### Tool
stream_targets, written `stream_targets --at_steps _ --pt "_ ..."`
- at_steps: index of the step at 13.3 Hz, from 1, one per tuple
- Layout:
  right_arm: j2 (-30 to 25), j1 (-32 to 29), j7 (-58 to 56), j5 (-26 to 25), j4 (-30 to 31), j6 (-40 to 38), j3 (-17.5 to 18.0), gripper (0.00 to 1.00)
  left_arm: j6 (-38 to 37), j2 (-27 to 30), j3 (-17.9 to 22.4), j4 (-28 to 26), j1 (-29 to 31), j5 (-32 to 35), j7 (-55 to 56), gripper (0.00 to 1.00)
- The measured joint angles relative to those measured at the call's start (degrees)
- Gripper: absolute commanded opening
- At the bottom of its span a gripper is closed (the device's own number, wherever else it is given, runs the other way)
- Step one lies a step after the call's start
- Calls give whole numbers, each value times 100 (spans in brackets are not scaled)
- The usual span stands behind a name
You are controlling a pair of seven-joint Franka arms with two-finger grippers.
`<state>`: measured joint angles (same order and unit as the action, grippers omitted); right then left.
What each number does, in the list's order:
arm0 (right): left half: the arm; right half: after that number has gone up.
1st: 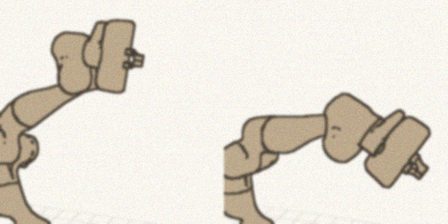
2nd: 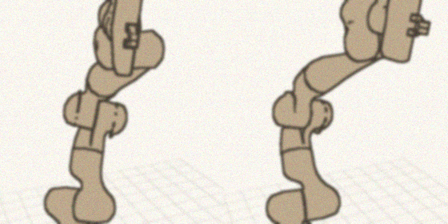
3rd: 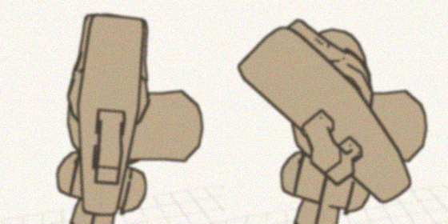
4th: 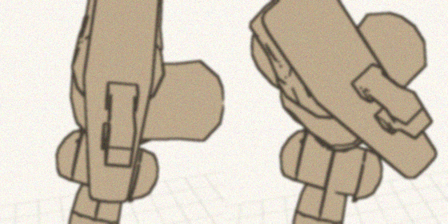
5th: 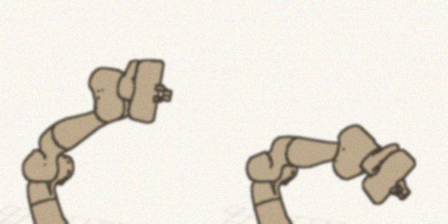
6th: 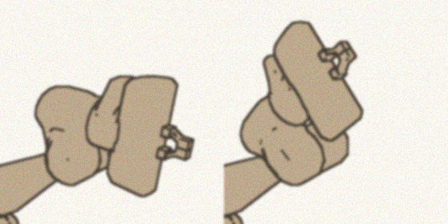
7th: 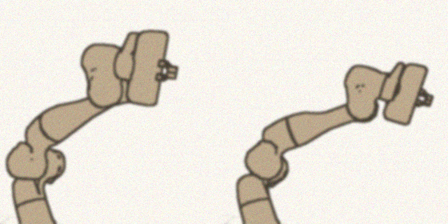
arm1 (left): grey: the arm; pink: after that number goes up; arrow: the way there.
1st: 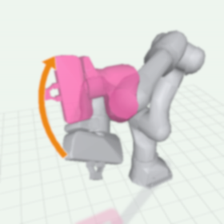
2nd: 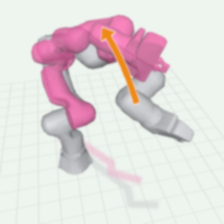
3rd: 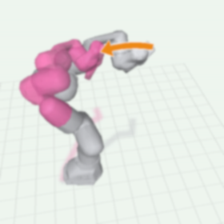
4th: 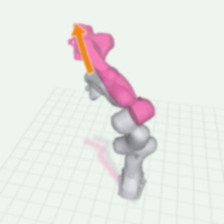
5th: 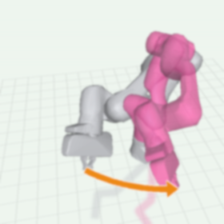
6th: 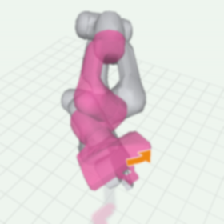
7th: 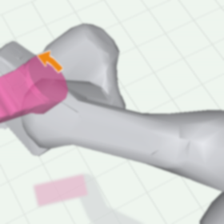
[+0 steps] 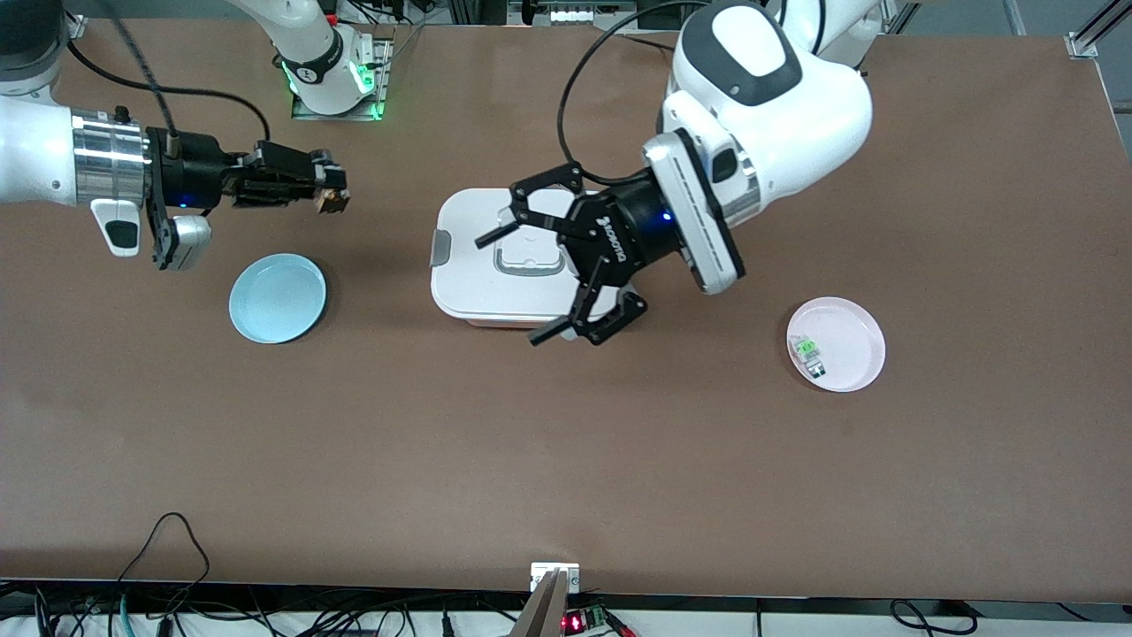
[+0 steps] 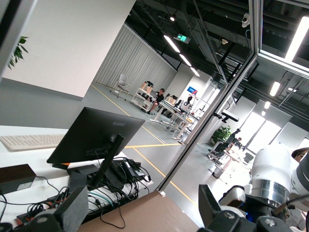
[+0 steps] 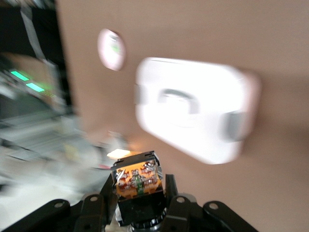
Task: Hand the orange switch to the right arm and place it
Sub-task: 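Lower the switch onto the blue plate while the left gripper withdraws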
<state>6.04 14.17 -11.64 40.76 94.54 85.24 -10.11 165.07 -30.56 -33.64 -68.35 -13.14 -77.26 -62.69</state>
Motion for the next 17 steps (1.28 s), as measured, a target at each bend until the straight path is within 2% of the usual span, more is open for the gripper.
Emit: stream_targets --at_steps 2,3,6,9,11,14,17 --pt "66 5 -1518 -1528 -29 50 2 0 -461 60 2 -13 293 456 -1 100" --pt "127 10 -2200 -2137 -26 169 5 0 -919 71 7 -25 521 787 2 100" --pt "389 -17 -4069 -3138 23 694 -4 0 -2302 77 139 -65 1188 1375 -1 100" --pt "625 -203 -5732 -3477 347 1633 -21 0 -3875 298 957 -169 1383 1661 -7 100" --pt "737 -323 -6581 -3504 725 2278 -29 0 -4782 803 1580 -540 1433 1883 -7 100" --pt "791 -416 -6973 -3510 1478 3143 -29 0 -5661 1693 2292 -1317 1446 2376 15 100" --pt "796 -415 -7250 -3511 2437 4363 -23 0 -6321 2354 2865 -2013 1445 3448 153 100"
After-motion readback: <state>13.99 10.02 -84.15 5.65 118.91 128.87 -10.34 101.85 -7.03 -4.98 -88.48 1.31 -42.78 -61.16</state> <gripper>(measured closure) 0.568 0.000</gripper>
